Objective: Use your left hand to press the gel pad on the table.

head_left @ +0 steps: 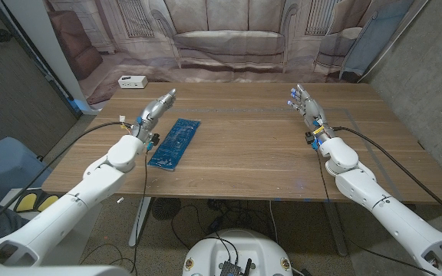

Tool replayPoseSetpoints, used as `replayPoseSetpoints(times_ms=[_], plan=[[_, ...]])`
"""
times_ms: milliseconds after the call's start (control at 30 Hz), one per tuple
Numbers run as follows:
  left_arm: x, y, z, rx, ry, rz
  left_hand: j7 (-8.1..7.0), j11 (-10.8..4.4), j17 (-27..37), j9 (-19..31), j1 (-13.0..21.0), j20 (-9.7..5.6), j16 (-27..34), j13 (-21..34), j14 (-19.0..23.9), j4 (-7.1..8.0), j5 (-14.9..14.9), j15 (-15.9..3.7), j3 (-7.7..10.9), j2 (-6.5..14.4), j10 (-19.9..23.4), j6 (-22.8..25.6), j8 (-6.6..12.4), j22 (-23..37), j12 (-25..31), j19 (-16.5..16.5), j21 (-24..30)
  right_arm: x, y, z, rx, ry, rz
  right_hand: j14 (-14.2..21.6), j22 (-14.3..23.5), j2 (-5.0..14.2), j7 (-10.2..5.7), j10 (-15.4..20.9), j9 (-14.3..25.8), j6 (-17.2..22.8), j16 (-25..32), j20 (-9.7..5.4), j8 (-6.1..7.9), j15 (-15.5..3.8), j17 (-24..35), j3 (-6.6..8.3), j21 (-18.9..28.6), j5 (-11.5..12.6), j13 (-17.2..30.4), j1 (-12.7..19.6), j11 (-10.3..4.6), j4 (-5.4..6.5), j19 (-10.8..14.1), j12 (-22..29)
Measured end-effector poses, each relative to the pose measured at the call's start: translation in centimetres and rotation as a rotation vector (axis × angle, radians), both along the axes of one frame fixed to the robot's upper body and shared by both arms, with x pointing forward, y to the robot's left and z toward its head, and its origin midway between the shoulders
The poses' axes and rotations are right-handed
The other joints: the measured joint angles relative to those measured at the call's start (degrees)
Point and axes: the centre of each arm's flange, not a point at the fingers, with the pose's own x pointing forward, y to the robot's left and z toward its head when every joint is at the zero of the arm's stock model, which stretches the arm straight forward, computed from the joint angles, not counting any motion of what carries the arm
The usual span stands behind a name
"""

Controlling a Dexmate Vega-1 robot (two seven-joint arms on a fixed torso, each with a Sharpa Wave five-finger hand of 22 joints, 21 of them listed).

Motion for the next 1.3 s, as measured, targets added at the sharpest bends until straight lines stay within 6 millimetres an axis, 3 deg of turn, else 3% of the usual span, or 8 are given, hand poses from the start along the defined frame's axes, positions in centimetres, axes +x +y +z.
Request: replayPoseSetpoints(times_ms=[467, 1300], plan=[[-0.1, 0.5, 0.4, 0.081, -0.012, 0.033, 0.21, -0.13, 0.0, 0.0, 0.3, 0.67, 0.0, 0.0, 1.0, -0.49, 0.0, 0.09, 0.02, 0.3, 0.8, 1.2, 0.0, 0.0, 0.0, 0.7, 0.0, -0.5, 0.4, 0.0, -0.002, -0.002, -0.004, 0.0, 0.0, 0.0, -0.01, 0.0, 0.0, 0.0, 0.0, 0.46, 0.0, -0.01, 0.0, 0.0, 0.0, 0.0, 0.0, 0.0, -0.01, -0.01, 0.0, 0.0], [-0.5, 1.6, 0.1, 0.168, -0.063, 0.076, 0.71, 0.07, 0.0, 0.3, 1.1, 0.43, 0.0, 0.0, 4.3, -1.19, 0.0, 0.14, -0.22, 0.1, 3.4, 3.9, 0.0, 0.0, 0.2, 3.9, 0.0, -1.0, 0.5, -0.2, 0.0, 0.013, -0.014, 0.3, 0.0, 0.01, -0.01, 0.4, 0.0, 0.0, 0.0, 0.54, 0.0, 0.31, -0.1, 0.17, 0.0, 0.0, 0.2, 0.0, -0.02, -0.18, 0.1, 0.0]])
